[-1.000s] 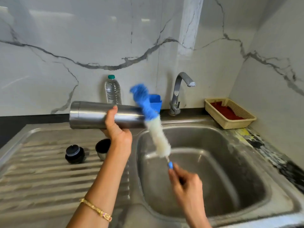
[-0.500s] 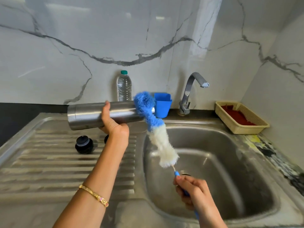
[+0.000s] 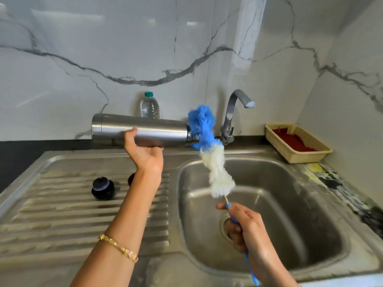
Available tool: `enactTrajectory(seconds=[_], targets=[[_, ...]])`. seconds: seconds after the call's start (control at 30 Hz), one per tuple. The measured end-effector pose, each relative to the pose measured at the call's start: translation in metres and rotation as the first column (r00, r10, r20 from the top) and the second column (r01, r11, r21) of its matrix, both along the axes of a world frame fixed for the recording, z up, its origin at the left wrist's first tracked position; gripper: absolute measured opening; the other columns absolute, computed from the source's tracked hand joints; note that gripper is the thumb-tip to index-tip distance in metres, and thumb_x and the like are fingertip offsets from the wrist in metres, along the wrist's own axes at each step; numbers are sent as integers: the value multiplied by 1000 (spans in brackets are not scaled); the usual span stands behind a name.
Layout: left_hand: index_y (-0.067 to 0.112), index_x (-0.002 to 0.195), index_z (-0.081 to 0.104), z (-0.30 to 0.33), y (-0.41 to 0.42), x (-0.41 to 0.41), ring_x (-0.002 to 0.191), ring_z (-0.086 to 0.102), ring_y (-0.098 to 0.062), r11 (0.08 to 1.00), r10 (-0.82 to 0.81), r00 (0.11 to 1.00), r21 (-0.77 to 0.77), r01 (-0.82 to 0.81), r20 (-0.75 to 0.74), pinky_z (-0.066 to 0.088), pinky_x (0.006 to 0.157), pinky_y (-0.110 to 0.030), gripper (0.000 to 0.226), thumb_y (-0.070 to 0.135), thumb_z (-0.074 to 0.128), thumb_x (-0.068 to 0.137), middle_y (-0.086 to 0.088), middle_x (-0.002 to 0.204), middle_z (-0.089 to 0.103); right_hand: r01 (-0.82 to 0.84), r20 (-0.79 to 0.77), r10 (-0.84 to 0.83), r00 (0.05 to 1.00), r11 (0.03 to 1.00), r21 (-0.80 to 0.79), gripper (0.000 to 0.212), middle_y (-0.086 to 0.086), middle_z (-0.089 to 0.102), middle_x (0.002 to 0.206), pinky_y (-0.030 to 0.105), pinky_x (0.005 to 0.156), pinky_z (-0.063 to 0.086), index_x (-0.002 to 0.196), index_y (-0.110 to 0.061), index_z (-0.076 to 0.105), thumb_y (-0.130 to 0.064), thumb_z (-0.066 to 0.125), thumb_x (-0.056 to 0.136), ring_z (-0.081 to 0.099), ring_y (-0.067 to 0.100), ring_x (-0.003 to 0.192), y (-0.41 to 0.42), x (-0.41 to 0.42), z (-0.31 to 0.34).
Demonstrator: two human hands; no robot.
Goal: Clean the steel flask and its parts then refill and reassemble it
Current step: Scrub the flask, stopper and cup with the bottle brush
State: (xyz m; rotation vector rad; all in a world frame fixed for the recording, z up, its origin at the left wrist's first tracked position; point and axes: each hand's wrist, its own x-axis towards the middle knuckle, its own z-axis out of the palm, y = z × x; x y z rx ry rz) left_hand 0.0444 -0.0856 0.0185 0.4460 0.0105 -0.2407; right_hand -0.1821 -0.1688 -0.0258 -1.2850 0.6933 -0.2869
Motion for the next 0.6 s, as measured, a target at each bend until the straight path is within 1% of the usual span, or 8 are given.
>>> enactTrajectory(seconds=[0.07, 0.17, 0.23, 0.3, 0.4, 0.5, 0.53, 0.6], targets=[[23, 86, 57, -17, 7, -7, 90, 54, -19, 999, -9, 1000, 46, 8, 23, 36, 92, -39, 28, 28, 66, 61, 2, 87, 60, 14, -23, -13, 1000, 998, 58, 24, -2, 30, 41, 8, 34, 14, 83, -4, 69, -10, 48, 94, 20, 5, 32, 10, -16, -10], [26, 95, 59, -16, 7, -5, 101, 56, -20, 993, 20, 998, 119, -13, -60, 39, 99, -44, 16, 27, 65, 80, 0, 106, 60, 32, 71, -37, 997, 996, 81, 12, 3, 30, 41, 11, 33, 17, 79, 2, 71, -3, 62, 85, 24, 7, 31, 8, -11, -5], [26, 100, 58, 9, -7, 7, 107, 52, -22, 993, 9, 998, 115, -2, -63, 42, 92, -47, 22, 31, 66, 79, -5, 119, 53, 43, 122, -40, 992, 999, -19, 20, -1, 30, 40, 7, 33, 16, 82, -1, 68, -4, 52, 92, 20, 5, 29, -8, 12, 9], [26, 103, 58, 31, -18, 19, 115, 49, -26, 995, 5, 1000, 105, -6, 12, 41, 96, -51, 25, 31, 65, 79, -6, 130, 49, 26, 132, -12, 991, 995, -101, 27, -5, 31, 40, 6, 34, 14, 83, -5, 66, -7, 43, 96, 18, 5, 29, -18, 26, 19], [27, 121, 51, 42, -16, 22, 129, 39, -27, 989, 56, 998, 133, -57, 10, 32, 106, -55, 49, 37, 69, 76, -5, 140, 42, -22, 74, 28, 997, 996, -81, 28, -5, 30, 41, 6, 34, 15, 84, -5, 65, -8, 41, 97, 17, 4, 29, -9, 17, 16], [32, 140, 33, 31, -6, 10, 139, 25, -27, 984, 52, 999, 169, -51, -5, 24, 109, -58, 65, 51, 58, 83, 0, 150, 28, 28, 48, -25, 998, 998, -53, 26, -5, 31, 40, 6, 33, 13, 85, -3, 65, -7, 42, 96, 17, 3, 28, -6, 7, 11], [33, 142, 30, 26, -3, 7, 138, 26, -28, 986, 33, 999, 161, -33, 5, 23, 109, -59, 66, 53, 56, 84, 0, 151, 27, 57, 36, -54, 998, 995, -82, 26, -7, 32, 39, 7, 33, 13, 84, -5, 66, -8, 43, 96, 17, 2, 29, -9, 9, 11], [29, 139, 38, 19, -1, 2, 132, 38, -28, 993, -27, 999, 115, 22, 43, 27, 106, -62, 68, 50, 62, 79, -2, 144, 39, 87, 25, -84, 996, 985, -151, 27, -9, 33, 38, 11, 31, 14, 81, -10, 67, -9, 45, 96, 19, 2, 30, -11, 12, 12]])
